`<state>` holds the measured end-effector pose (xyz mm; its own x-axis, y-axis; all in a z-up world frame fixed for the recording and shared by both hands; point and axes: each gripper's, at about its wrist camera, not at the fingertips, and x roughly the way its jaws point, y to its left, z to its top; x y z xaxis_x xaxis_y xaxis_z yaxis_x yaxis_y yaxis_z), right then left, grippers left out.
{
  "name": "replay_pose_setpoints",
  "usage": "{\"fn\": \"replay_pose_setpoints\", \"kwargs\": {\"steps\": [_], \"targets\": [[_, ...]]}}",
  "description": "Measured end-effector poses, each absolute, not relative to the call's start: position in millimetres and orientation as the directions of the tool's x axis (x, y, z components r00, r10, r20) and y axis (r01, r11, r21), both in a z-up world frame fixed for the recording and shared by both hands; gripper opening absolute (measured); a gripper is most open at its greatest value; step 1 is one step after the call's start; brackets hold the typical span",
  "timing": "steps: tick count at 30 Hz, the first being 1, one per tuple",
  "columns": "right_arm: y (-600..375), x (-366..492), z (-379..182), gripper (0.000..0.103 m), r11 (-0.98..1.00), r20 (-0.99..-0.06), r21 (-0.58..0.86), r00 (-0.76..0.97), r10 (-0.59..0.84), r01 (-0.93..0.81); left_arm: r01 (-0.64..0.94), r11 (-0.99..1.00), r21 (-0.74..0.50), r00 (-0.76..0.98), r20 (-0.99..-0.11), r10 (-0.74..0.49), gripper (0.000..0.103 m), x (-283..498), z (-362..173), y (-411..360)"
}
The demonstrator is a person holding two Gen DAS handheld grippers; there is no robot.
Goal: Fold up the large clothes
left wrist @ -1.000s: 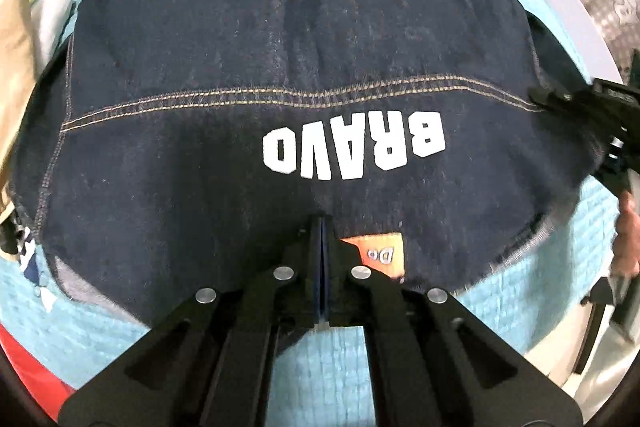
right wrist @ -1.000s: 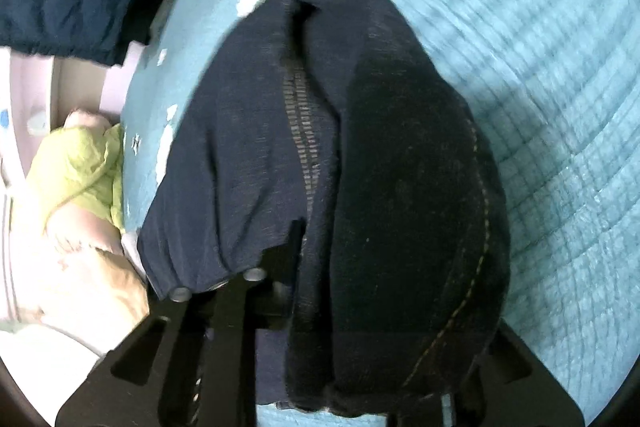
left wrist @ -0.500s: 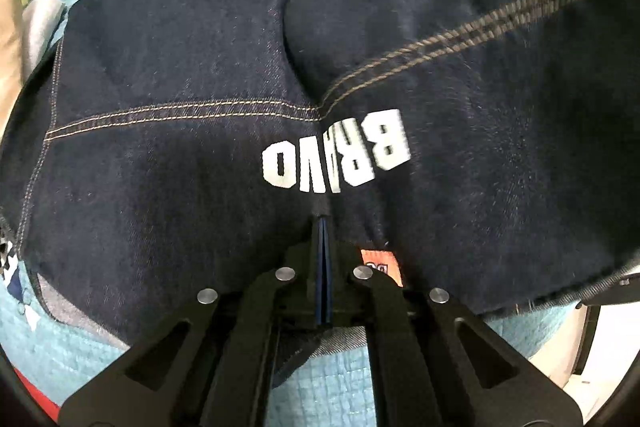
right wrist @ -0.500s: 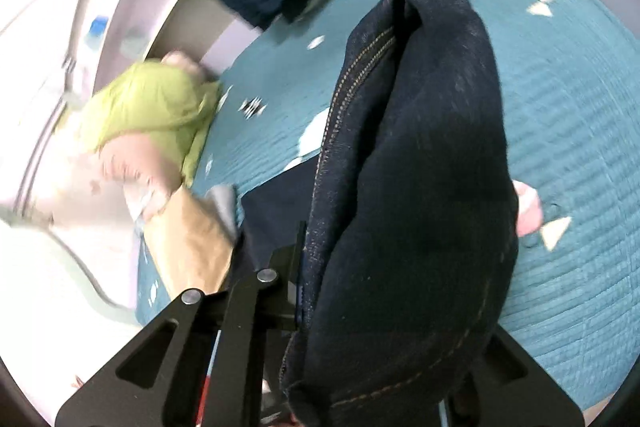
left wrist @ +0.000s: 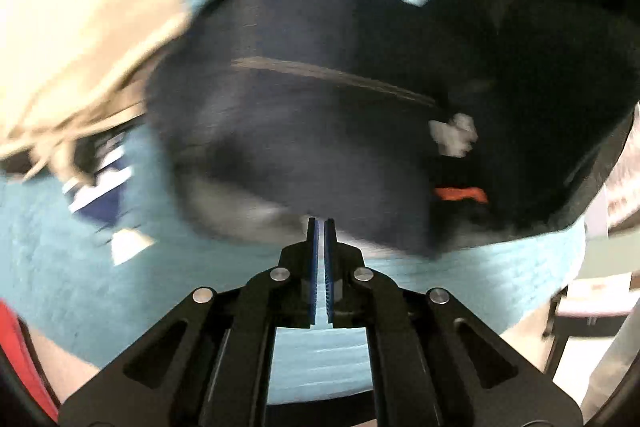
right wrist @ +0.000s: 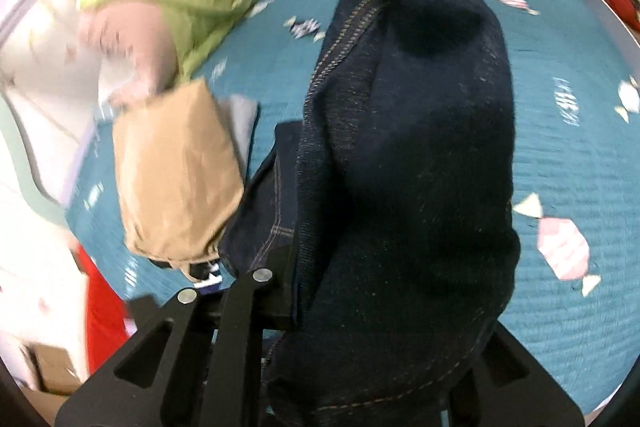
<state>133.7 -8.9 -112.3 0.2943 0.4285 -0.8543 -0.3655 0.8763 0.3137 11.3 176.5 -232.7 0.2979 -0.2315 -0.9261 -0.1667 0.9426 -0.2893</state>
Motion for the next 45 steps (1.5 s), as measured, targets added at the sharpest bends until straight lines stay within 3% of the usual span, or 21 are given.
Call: {"fn": "replay_pose_setpoints", "kwargs": {"steps": [4, 6, 7, 8, 10, 13, 16, 18, 21, 23, 25, 31, 34, 37, 42, 45], "targets": [[42, 140, -156, 0.022, 0.873, -0.894, 0.313, 0.196, 0.404, -0.373, -0.314, 0.907, -0.282, 0.302, -0.935, -0.186, 0.003, -17, -234, 221], [66, 137, -177, 0.038, 0.85, -0.885, 0.365, 0.141, 0.443, -0.38, -0.376, 0.888, -0.266, 0.292, -0.943, -0.158, 0.003, -27, -240, 245], [73, 134, -185, 0.055, 0.824, -0.871, 0.414, 0.095, 0.482, -0.387, -0.405, 0.878, -0.256, 0.283, -0.948, -0.145, 0.003, -32, -243, 255], [82, 134, -193, 0.061, 0.793, -0.853, 0.468, 0.034, 0.521, -0.39, -0.423, 0.871, -0.249, 0.276, -0.951, -0.138, 0.003, -35, -245, 262], [94, 129, -199, 0.061, 0.703, -0.779, 0.604, -0.092, 0.62, -0.374, -0.461, 0.856, -0.235, 0.266, -0.957, -0.12, 0.003, -43, -248, 277], [84, 120, -179, 0.061, 0.649, -0.736, 0.637, -0.076, 0.673, -0.415, -0.483, 0.848, -0.218, 0.286, -0.955, -0.083, 0.003, -49, -238, 293], [55, 118, -149, 0.061, 0.693, -0.759, 0.544, 0.075, 0.647, -0.473, -0.448, 0.867, -0.219, 0.331, -0.941, -0.067, 0.003, -44, -220, 291], [25, 115, -125, 0.061, 0.779, -0.794, 0.385, 0.253, 0.553, -0.495, -0.413, 0.878, -0.241, 0.355, -0.931, -0.088, 0.003, -34, -211, 282], [-14, 111, -115, 0.05, 0.85, -0.829, 0.253, 0.35, 0.437, -0.462, -0.308, 0.909, -0.28, 0.409, -0.902, -0.139, 0.003, -12, -193, 252], [-31, 110, -131, 0.038, 0.87, -0.855, 0.257, 0.321, 0.408, -0.421, -0.25, 0.923, -0.293, 0.423, -0.89, -0.168, 0.003, 1, -189, 238], [-44, 111, -156, 0.033, 0.901, -0.897, 0.245, 0.27, 0.351, -0.358, -0.214, 0.928, -0.303, 0.403, -0.893, -0.199, 0.003, 16, -191, 218], [-36, 132, -252, 0.034, 0.911, -0.936, 0.308, 0.083, 0.341, -0.276, -0.221, 0.936, -0.275, 0.273, -0.939, -0.211, 0.003, 56, -254, 188], [-36, 128, -231, 0.034, 0.913, -0.941, 0.305, 0.064, 0.333, -0.27, -0.216, 0.925, -0.312, 0.29, -0.925, -0.244, 0.003, 53, -251, 195], [-45, 110, -213, 0.034, 0.907, -0.94, 0.313, 0.048, 0.339, -0.28, -0.234, 0.94, -0.247, 0.285, -0.942, -0.177, 0.002, 45, -244, 203], [-32, 113, -247, 0.03, 0.915, -0.948, 0.284, 0.058, 0.313, -0.288, -0.231, 0.939, -0.256, 0.275, -0.943, -0.19, 0.002, 45, -250, 206], [-19, 117, -236, 0.031, 0.929, -0.966, 0.239, 0.027, 0.257, -0.284, -0.221, 0.944, -0.246, 0.261, -0.947, -0.186, 0.002, 57, -250, 203]]}}
